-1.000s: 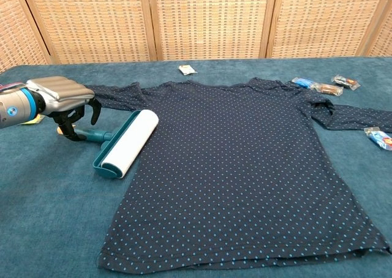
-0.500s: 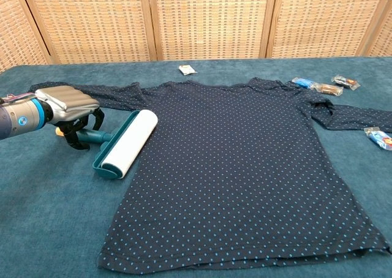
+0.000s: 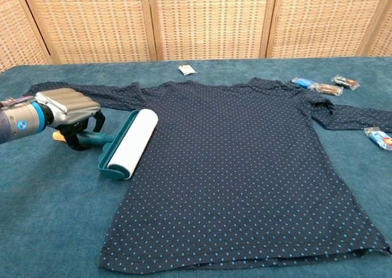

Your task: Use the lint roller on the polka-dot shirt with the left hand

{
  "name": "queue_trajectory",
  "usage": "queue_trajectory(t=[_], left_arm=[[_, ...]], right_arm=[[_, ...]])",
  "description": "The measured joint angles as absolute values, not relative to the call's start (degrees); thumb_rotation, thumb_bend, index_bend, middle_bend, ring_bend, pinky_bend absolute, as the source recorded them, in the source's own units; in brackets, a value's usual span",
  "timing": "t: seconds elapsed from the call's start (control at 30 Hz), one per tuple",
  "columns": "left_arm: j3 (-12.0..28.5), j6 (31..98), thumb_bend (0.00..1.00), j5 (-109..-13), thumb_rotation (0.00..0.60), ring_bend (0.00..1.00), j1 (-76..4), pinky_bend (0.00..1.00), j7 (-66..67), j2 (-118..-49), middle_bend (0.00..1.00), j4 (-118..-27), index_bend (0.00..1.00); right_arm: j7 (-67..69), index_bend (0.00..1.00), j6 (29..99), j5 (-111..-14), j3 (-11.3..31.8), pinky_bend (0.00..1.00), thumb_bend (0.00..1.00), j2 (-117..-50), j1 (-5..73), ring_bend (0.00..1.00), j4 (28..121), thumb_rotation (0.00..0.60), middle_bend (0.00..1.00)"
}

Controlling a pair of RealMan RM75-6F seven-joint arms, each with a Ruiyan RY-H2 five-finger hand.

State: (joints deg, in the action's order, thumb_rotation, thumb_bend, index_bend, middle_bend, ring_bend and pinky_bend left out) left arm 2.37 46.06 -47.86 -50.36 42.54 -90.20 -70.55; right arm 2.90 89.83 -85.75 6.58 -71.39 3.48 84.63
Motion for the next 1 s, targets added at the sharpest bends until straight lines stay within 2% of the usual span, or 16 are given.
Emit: queue_trajectory(t=[0.47, 0.83, 1.0], left_arm=[[3.0, 48.1, 1.0, -37.8, 0.6, 0.74, -54.0, 0.72, 51.5, -79.4, 0.84, -85.0, 0.85], [1.1, 53.6, 1.0, -13.6, 0.6, 0.74, -64.9, 0.72, 70.0, -75.2, 0.84, -94.3, 0.86], [0.8, 56.6, 1.0, -4.7, 0.6, 0.74, -69.9, 0.72, 76.3, -75.1, 0.84, -95.7, 0.86]], right_arm=[[4.3, 0.03, 90.5, -86.4, 6.5, 0.0, 0.12, -70.6, 3.2, 0.0, 85.5, 0.6, 0.0], [5.9, 0.03, 90.6, -86.8, 6.4, 0.0, 0.12, -70.0, 3.1, 0.0, 85.8, 0.6, 0.0], [6.8, 0.03, 90.4, -86.8, 6.3, 0.0, 0.12, -69.8, 3.1, 0.0, 85.9, 0.6, 0.0]])
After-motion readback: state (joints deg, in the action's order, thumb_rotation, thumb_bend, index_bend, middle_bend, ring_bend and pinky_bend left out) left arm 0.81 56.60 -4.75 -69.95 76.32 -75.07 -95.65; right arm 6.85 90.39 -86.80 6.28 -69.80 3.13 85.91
